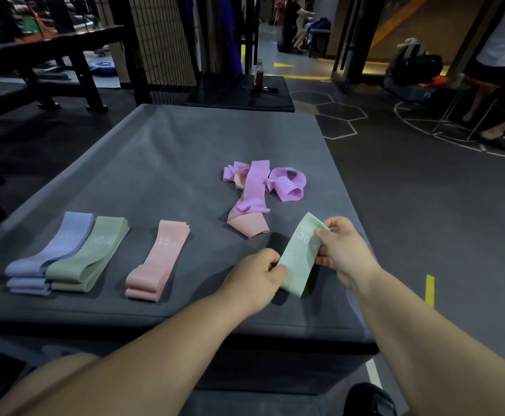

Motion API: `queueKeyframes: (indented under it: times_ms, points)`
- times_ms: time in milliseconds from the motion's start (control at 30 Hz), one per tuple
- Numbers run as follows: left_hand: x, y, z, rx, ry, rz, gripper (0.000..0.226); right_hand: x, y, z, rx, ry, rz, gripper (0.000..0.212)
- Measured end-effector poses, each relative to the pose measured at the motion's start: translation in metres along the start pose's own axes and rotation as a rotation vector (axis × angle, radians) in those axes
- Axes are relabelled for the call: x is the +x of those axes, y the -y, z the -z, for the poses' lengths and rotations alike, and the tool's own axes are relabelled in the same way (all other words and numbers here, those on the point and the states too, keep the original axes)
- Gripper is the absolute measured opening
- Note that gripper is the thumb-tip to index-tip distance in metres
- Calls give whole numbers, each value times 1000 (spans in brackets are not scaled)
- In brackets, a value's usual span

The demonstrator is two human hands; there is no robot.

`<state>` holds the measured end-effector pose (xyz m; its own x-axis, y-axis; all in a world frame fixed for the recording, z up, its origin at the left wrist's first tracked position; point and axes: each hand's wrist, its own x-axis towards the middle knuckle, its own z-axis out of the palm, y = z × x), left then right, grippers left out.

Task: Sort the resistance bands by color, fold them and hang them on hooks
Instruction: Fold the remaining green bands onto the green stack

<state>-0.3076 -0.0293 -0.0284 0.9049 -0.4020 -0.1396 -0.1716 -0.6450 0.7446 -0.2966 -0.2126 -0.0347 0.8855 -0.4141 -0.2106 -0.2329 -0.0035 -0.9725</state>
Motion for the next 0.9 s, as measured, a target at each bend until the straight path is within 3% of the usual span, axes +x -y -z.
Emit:
queueKeyframes:
  times_ms: [433, 900]
  points:
    - [-16, 13, 37, 8, -164, 5, 15, 4, 1, -40, 22, -40, -22, 21]
    - [-53, 69, 119, -131, -323, 43, 15, -30, 26, -118, 92, 117, 81, 17]
